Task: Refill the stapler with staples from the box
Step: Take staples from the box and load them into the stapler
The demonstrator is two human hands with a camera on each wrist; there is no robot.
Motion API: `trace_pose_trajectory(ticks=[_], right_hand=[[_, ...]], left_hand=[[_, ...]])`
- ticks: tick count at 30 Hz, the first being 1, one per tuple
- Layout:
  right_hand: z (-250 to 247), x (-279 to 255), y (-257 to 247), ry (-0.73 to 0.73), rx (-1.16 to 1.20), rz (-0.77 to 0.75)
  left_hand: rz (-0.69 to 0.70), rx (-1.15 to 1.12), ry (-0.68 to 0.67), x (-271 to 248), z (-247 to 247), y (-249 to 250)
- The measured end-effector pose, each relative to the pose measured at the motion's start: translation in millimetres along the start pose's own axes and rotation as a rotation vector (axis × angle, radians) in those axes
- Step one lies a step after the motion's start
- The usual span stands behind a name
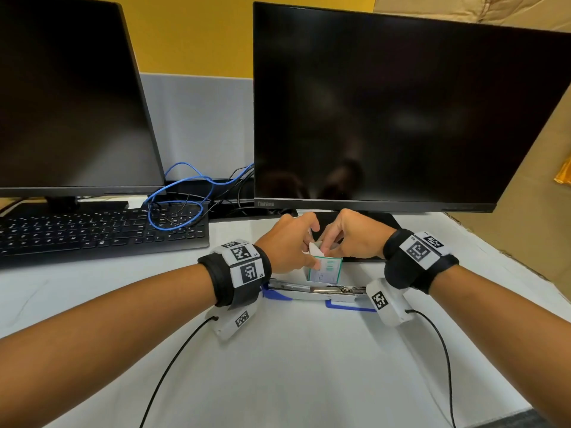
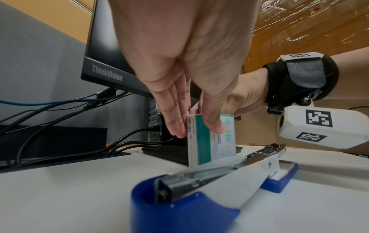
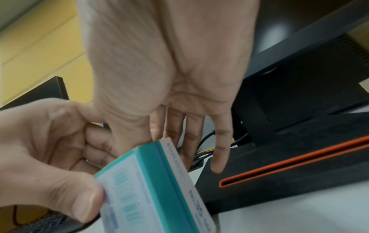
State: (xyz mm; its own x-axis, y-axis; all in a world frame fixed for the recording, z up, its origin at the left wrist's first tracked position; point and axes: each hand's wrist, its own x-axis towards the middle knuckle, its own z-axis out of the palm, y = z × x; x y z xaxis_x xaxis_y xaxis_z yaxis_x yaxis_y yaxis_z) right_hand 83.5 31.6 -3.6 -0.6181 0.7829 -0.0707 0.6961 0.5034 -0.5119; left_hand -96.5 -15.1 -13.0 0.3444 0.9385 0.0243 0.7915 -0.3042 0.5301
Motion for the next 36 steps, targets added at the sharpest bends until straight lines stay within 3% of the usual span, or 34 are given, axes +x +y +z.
trace_pose_trajectory(ticks=[12, 23, 36], right_hand=[[2.2, -6.1, 5.3, 0.112, 0.366, 0.026], [-5.9, -13.3, -1.4, 0.192, 0.3, -0.036], [-13.6, -18.8, -4.1, 0.254, 0.391, -0.049]], left_hand=[[0.037, 0.045, 0.019, 1.1, 4.8, -7.7], [0.05, 0.04, 0.057, 4.2, 8.8, -6.8], [0.012, -0.054, 0.031, 1.8, 7.1, -2.8]])
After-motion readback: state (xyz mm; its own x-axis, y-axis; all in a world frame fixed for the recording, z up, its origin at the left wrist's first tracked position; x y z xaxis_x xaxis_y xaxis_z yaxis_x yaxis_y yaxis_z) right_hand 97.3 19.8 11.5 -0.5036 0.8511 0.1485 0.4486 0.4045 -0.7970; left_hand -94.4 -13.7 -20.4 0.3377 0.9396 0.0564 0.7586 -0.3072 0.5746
